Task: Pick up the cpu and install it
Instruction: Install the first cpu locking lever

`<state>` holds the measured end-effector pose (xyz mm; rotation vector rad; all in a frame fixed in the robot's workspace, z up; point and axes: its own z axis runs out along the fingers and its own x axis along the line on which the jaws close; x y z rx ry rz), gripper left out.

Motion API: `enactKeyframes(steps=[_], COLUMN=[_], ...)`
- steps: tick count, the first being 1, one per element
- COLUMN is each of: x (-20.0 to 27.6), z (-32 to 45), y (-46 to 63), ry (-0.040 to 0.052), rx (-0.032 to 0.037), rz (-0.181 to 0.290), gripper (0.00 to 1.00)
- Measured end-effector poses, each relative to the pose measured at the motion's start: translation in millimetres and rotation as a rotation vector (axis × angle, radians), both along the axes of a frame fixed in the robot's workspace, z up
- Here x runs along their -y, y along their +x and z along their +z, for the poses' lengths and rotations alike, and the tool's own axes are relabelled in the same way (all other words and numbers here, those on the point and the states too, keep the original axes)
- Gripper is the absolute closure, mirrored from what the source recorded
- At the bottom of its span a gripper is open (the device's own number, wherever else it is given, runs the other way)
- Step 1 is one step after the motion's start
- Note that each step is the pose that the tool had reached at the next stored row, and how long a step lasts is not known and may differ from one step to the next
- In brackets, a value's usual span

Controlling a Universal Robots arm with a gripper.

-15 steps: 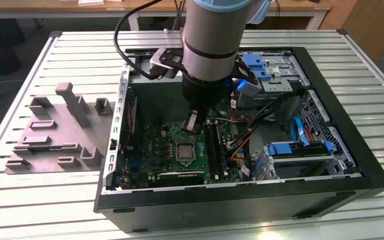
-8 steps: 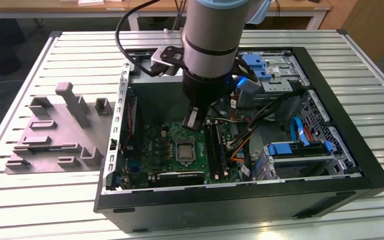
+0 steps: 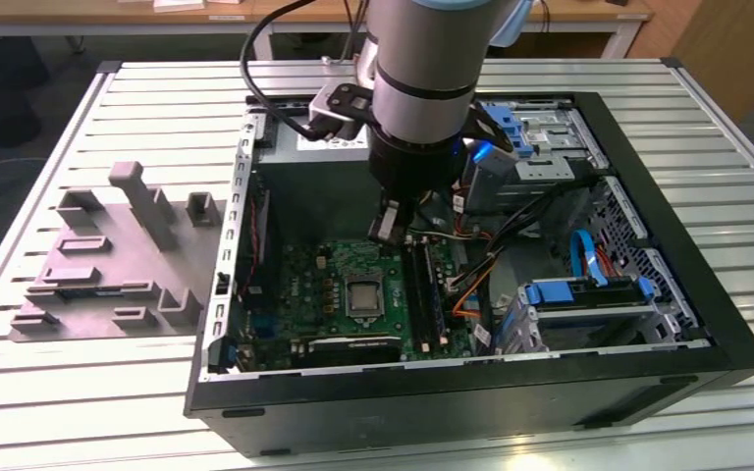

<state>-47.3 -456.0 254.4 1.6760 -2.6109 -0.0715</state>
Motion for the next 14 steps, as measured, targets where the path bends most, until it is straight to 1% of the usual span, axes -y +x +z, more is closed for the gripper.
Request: enactKeyframes(steps=[4, 10, 14], x=[-1.4, -1.6, -3.5], z=[-0.3, -0.7, -1.0], y=[0.6, 1.2, 2.3], ry=[0.0, 0.0005, 0.0012], rx=[0.001, 0.0011, 0.001], rz=[0.0, 0.0, 0.0], gripper=[0.89, 0.89, 0.89])
